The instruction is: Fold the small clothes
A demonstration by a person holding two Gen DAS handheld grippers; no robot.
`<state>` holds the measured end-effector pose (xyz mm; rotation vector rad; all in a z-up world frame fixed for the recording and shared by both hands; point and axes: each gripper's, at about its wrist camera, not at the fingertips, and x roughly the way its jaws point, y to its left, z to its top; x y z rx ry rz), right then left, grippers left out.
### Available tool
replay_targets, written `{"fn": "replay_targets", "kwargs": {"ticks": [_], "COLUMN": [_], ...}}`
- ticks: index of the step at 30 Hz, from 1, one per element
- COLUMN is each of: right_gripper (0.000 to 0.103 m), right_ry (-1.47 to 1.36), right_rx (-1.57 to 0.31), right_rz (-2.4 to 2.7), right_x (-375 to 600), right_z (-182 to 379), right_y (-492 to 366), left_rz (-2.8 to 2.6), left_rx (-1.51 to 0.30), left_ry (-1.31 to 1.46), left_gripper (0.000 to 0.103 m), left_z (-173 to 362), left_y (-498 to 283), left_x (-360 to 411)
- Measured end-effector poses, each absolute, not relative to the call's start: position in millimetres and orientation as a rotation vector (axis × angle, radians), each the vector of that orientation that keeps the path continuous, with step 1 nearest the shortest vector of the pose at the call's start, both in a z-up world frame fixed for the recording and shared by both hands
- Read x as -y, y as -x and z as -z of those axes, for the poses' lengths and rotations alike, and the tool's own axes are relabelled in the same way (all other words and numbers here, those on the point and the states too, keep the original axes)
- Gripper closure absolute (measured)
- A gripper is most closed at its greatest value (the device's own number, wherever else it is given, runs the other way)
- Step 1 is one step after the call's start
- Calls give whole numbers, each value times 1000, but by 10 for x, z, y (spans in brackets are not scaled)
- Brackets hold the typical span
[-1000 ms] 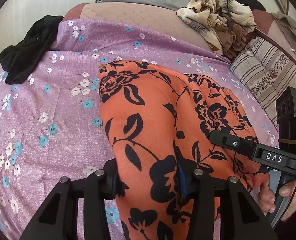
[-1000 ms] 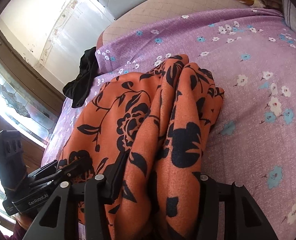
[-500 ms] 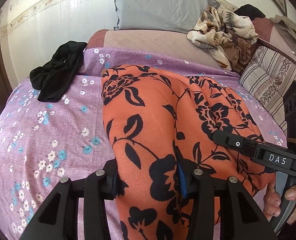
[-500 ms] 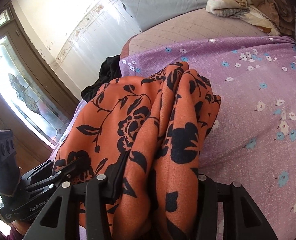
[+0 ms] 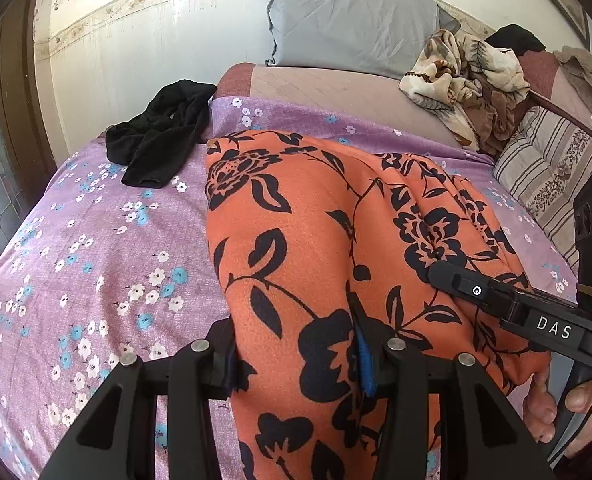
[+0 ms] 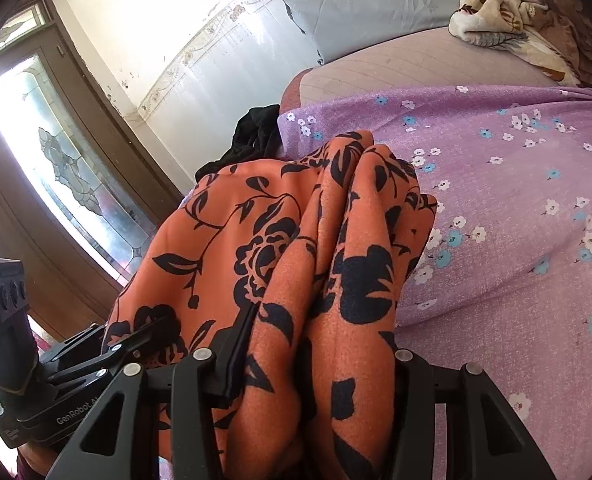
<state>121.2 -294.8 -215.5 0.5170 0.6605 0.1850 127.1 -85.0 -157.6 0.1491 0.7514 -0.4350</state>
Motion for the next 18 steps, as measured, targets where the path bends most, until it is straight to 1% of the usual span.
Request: {"fn": "replay_targets", "kwargs": {"ticks": [7,18], "right_gripper": [54,54], "right_ry": [-526,-545], "right_rx": [-656,-697], "right_rz": [-182,-165], "right_x": [2877,2811], "right_z": [2140,2275], "right_y": [-1086,-886], "left_rz": [418,416], "left_rx": [-753,-798], "left_ry": [-131,-128], "left_gripper": [56,56], "left_z": [1585,1695], "left_y": [-1119,-964], "left_x": [688,591]}}
